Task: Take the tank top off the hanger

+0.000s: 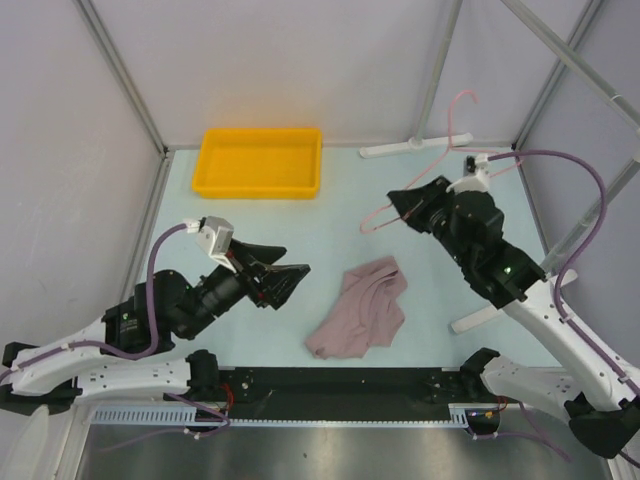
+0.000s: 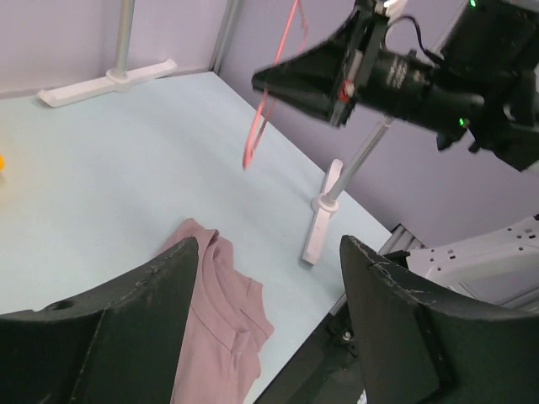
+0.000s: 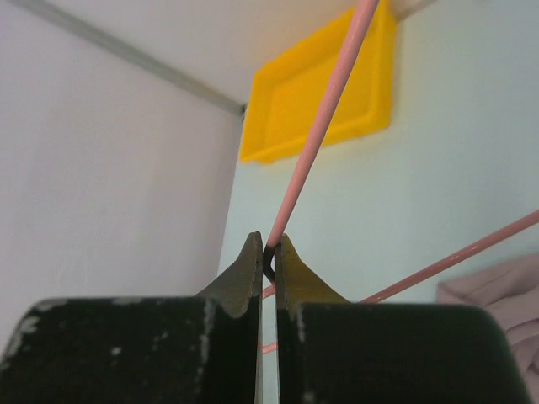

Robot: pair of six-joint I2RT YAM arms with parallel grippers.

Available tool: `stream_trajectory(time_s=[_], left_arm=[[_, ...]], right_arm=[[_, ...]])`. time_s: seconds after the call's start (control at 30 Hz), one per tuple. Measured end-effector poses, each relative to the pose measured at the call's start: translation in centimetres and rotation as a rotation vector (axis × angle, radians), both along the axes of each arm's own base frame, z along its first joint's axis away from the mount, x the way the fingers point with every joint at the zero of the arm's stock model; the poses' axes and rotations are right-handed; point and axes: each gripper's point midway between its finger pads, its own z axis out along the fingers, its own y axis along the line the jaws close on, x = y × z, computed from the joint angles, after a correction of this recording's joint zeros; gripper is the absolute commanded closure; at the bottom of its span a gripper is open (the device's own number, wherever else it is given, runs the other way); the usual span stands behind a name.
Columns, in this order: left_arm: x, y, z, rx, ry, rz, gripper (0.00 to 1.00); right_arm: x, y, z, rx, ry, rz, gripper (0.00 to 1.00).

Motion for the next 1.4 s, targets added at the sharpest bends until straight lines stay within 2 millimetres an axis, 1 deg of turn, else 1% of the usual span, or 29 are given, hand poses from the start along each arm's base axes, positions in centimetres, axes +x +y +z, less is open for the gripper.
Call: stream_trajectory(time_s=[0.07,0.1,0.17,0.23,0.3,0.37,0.47,0.63,0.77,0.9,0.93,1.03,1.1,1.17,1.3,1.4], left_arm=[[-0.2,0.5,-0.5,-0.009,0.008,-0.005,0.25],[-0.3,0.5,-1.1,-0.004,0.019,-0.008,0.25],[-0.4,0.3,-2.4,0.023,0.039,-0.012,0.25],[-0.6,0.0,-4.1,0.061,0.063,-0.022,0.25],[-0.7,-0.2,-5.3,0.088,0.081,-0.028,0.25],[-0.8,-0.4,-5.8,0.103,0.091,-0.033,0.25],[-1.0,-0.9,-6.2,0.111,0.103,-0.05,0.25],[-1.3,-1.9,-7.0,0.141,0.119,-0.078,0.25],[-1.6,-2.7,-7.7,0.165,0.13,-0.108,0.23],[-1.9,-3.3,-8.3,0.183,0.145,-0.13,0.22],[-1.9,-3.4,-8.4,0.185,0.148,-0.132,0.19],[-2.1,-3.9,-9.0,0.2,0.163,-0.147,0.18],[-2.2,-4.3,-9.4,0.21,0.176,-0.154,0.16],[-2.4,-4.7,-9.9,0.224,0.187,-0.168,0.16],[-2.5,-5.3,-10.9,0.248,0.212,-0.176,0.15],[-2.5,-5.5,-11.3,0.258,0.222,-0.174,0.15]], right_arm=[[2.0,-2.3,0.9,-0.025,-0.023,-0.082,1.0],[2.9,-3.5,1.7,-0.037,-0.044,-0.128,1.0],[3.7,-4.8,3.3,-0.056,-0.085,-0.173,1.0],[4.3,-6.2,5.4,-0.07,-0.136,-0.228,1.0],[4.7,-7.5,6.9,-0.068,-0.17,-0.276,1.0],[5.3,-8.8,8.1,-0.062,-0.193,-0.329,1.0],[6.4,-10.4,9.1,-0.057,-0.208,-0.404,1.0],[8.7,-11.7,9.8,-0.056,-0.2,-0.481,1.0],[9.4,-12.7,9.8,-0.029,-0.179,-0.529,1.0],[9.4,-14.0,9.9,0.003,-0.168,-0.58,1.0],[9.4,-14.3,10.0,0.008,-0.169,-0.59,1.0],[9.3,-15.6,10.2,0.031,-0.168,-0.63,1.0],[9.2,-16.3,10.1,0.047,-0.165,-0.651,1.0],[8.9,-16.8,9.8,0.062,-0.157,-0.666,1.0],[7.9,-17.6,8.3,0.082,-0.127,-0.691,1.0],[7.4,-17.8,7.7,0.092,-0.115,-0.695,1.0]])
